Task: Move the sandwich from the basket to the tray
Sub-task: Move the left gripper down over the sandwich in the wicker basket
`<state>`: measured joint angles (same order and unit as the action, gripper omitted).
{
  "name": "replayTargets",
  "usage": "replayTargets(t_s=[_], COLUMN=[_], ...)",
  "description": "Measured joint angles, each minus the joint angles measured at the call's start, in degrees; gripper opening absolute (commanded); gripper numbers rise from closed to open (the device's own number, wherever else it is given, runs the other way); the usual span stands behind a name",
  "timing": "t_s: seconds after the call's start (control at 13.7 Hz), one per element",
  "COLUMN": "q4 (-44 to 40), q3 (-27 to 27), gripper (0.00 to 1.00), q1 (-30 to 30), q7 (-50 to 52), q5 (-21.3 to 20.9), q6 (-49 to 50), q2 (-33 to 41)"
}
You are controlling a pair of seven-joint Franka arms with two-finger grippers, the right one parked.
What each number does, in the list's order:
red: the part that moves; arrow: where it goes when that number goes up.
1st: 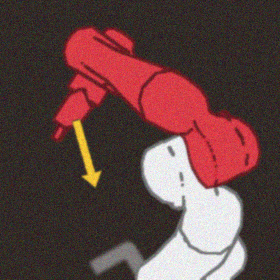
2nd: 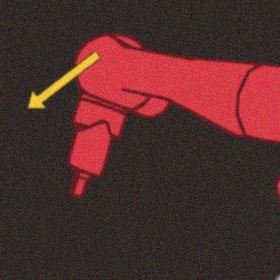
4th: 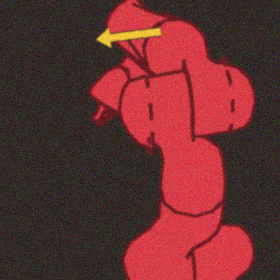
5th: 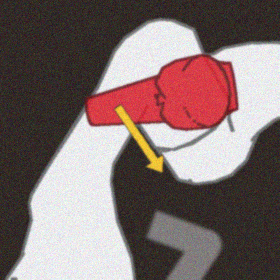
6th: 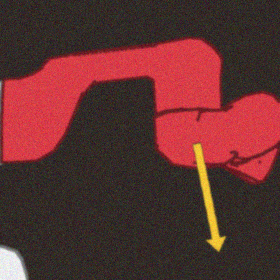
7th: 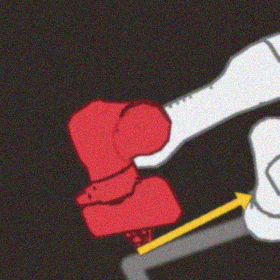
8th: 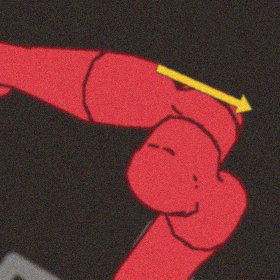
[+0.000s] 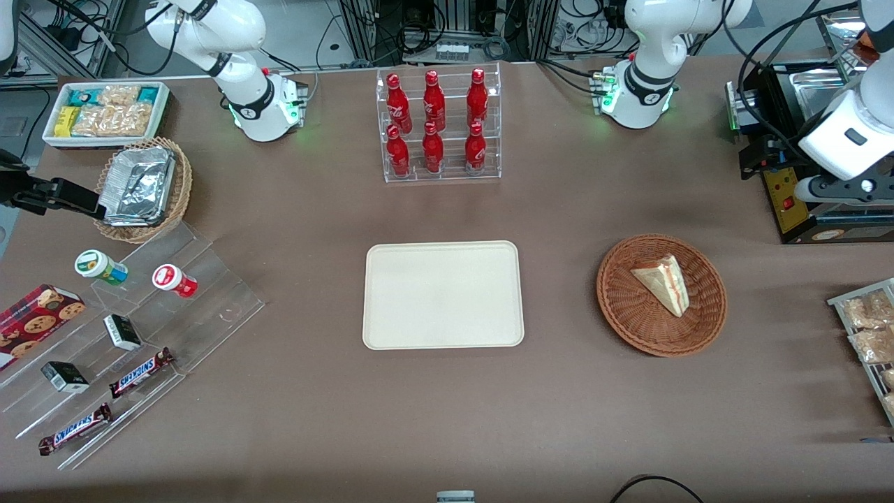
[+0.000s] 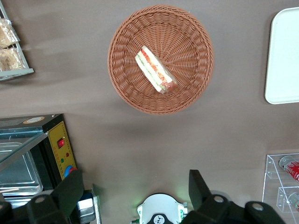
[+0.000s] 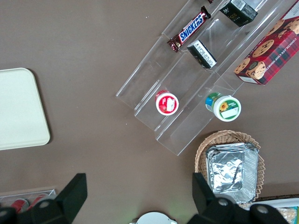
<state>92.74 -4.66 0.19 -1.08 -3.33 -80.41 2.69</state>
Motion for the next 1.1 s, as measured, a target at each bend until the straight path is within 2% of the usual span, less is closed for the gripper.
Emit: replayTargets(t_s=[0.51,0.73,1.1], q4=[0.8,5.7,21.0], q3=[0.2,0.4,0.4], gripper=[1.00,1.00,0.99], q1=[0.0,0.0,-0.2], q7=[1.0,8.8,29.9], q5=[-1.8,-1.8,-1.8], q6=[-2.7,-11.4,-33.8], q2=[-1.9,-3.9,-5.9])
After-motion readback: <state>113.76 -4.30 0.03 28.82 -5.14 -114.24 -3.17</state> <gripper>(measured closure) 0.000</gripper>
